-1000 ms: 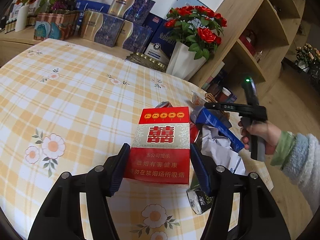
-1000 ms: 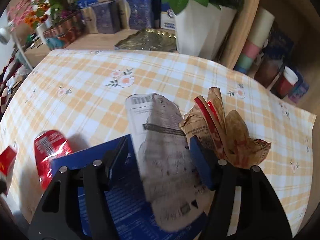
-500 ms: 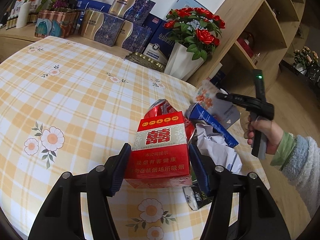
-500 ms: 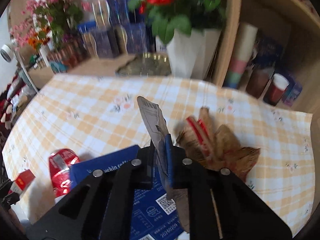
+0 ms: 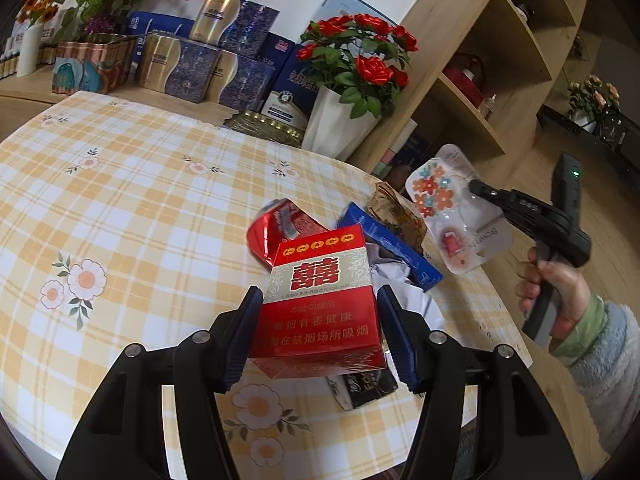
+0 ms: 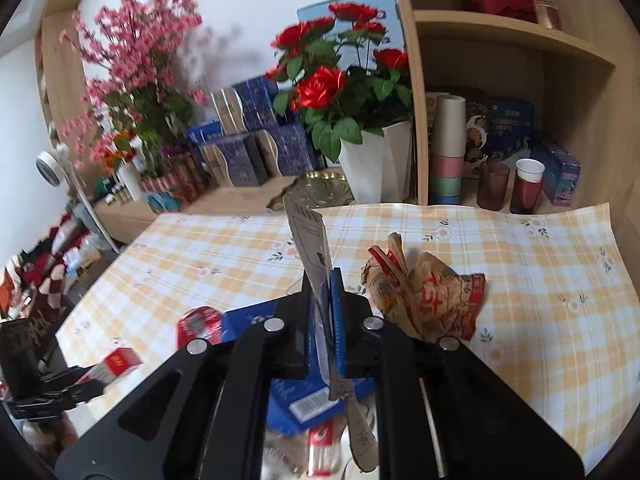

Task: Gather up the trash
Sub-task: 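Lift the red box with the left tool while the right tool grasps the paper wrapper, then open both tools over the brown bin, dropping the wrapper and red box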

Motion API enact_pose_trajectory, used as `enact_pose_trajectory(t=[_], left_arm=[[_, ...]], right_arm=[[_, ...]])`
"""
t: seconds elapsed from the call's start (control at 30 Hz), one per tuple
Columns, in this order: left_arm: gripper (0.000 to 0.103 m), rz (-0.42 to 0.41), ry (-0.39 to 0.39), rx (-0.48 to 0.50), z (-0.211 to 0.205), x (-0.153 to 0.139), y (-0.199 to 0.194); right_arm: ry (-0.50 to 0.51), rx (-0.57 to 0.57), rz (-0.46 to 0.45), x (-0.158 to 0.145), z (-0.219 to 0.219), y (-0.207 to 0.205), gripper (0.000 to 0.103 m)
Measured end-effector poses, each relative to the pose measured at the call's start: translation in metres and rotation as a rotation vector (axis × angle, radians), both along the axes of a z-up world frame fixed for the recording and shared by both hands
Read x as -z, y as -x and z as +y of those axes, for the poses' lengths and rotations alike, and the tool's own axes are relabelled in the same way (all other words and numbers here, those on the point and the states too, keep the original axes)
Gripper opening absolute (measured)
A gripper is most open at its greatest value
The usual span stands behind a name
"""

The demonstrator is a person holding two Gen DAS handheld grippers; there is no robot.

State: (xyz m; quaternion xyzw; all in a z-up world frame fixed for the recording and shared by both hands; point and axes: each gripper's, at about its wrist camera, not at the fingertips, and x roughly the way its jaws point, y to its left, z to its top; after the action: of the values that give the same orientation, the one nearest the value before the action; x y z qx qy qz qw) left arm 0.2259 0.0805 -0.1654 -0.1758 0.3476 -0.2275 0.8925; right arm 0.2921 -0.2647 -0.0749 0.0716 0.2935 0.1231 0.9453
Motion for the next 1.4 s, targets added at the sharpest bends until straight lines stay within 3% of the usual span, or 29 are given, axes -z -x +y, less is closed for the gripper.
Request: enact_pose_trajectory(t=[0.3, 0.63, 0.8, 1.03, 1.13, 1.4], left_arm=[[0.057, -0.025, -0.029, 0.058, -0.026, -0.021, 0.028], [0.057, -0.071, -0.058, 0.1, -0.041, -0.05, 0.094], [0.057, -0.089, -0.061, 0.098, -0.039, -0.061, 0.124], [0.057, -0.112, -0.078, 0.1, -0.036, -0.069, 0.162], [0.057, -0.107, -0.071, 0.098, -0.034, -0.068, 0.173], [0.057, -0.078, -0.075, 0.099, -0.034, -0.056, 0.189]], right_arm=[[-0.079, -0.018, -0.035, -0.011, -0.016, 0.076, 0.012], [-0.199, -0.048, -0.047, -0.011, -0.022, 0.184, 0.012], [-0.158, -0.118, -0.046, -0.001, -0.008, 0.233, 0.012], [-0.168, -0.248, 0.029, 0.027, 0.02, 0.29, 0.012], [-0.169, -0.306, 0.102, 0.051, 0.037, 0.305, 0.012], [-0.081, -0.374, 0.306, 0.137, 0.079, 0.29, 0.012]])
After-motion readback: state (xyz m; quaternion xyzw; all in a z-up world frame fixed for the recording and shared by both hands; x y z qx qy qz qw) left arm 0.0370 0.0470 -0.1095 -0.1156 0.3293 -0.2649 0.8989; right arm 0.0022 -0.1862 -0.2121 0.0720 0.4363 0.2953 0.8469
